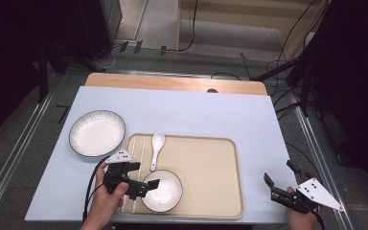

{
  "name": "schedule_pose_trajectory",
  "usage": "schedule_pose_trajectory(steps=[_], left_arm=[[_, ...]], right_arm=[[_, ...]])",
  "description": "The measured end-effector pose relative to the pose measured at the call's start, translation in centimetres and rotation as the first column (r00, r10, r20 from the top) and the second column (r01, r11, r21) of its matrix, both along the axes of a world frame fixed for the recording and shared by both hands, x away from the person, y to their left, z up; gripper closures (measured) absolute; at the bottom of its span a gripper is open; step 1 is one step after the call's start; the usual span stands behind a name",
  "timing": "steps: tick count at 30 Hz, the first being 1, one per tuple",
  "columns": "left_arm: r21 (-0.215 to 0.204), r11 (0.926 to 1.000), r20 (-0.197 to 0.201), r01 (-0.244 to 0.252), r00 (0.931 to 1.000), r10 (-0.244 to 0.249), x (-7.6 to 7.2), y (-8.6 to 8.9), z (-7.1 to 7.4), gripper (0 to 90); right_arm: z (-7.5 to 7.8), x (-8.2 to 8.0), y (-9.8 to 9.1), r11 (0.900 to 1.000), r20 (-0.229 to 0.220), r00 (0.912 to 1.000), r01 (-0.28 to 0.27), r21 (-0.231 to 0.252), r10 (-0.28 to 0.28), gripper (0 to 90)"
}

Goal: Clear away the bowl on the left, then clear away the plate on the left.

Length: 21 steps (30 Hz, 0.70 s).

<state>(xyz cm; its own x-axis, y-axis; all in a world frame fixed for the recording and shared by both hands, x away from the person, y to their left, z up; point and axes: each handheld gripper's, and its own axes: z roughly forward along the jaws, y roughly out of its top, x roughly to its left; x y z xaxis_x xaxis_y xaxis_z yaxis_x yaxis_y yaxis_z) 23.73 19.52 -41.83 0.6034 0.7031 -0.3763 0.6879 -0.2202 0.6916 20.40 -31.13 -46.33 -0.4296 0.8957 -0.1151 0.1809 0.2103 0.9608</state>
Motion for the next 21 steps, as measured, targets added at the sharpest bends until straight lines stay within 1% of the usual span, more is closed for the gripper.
schedule_pose_trajectory(steps=[3,5,6,7,9,11,14,18,21], left_arm=[[-0.01,0.9999,0.014,-0.014,0.9998,0.014,0.1,0.5,0.2,0.0],[-0.017,0.9997,0.016,-0.018,0.9997,0.018,0.1,0.8,0.3,0.0],[-0.01,0.9995,0.02,-0.031,0.9993,0.031,0.1,1.0,0.4,0.0],[-0.012,0.9994,0.024,-0.032,0.9992,0.032,0.2,1.1,0.4,0.0],[0.002,0.9993,0.031,-0.037,0.9988,0.037,0.2,1.3,0.5,0.0],[0.017,0.9989,0.046,-0.043,0.998,0.042,0.2,1.5,0.8,0.0],[0.018,0.9979,0.068,-0.062,0.9958,0.061,0.4,2.0,1.1,0.0],[0.01,0.9961,0.089,-0.088,0.9922,0.087,0.7,3.1,1.4,0.0],[-0.005,0.9939,0.083,-0.11,0.9904,0.11,1.1,4.2,1.4,0.0]], right_arm=[[0.0,-0.1,0.0,1.0,-0.001,1.0,0.002,-0.003,-0.002,13.0],[0.0,-0.1,0.0,1.0,-0.001,1.0,0.002,-0.003,-0.002,13.0],[0.0,-0.1,-0.1,1.0,0.0,1.0,0.003,-0.002,-0.003,13.0],[0.0,-0.1,-0.1,1.0,0.002,1.0,0.003,-0.003,-0.003,13.0],[0.0,-0.1,-0.1,1.0,0.001,1.0,0.004,-0.001,-0.004,13.0],[0.0,-0.1,0.0,1.0,0.001,1.0,0.004,0.0,-0.004,13.0],[0.0,-0.1,-0.1,1.0,0.002,1.0,0.003,0.002,-0.003,13.0],[0.0,-0.1,-0.1,1.0,0.002,1.0,0.003,0.003,-0.003,13.0],[0.0,0.0,0.0,1.0,0.0,1.0,0.004,0.003,-0.004,13.0]])
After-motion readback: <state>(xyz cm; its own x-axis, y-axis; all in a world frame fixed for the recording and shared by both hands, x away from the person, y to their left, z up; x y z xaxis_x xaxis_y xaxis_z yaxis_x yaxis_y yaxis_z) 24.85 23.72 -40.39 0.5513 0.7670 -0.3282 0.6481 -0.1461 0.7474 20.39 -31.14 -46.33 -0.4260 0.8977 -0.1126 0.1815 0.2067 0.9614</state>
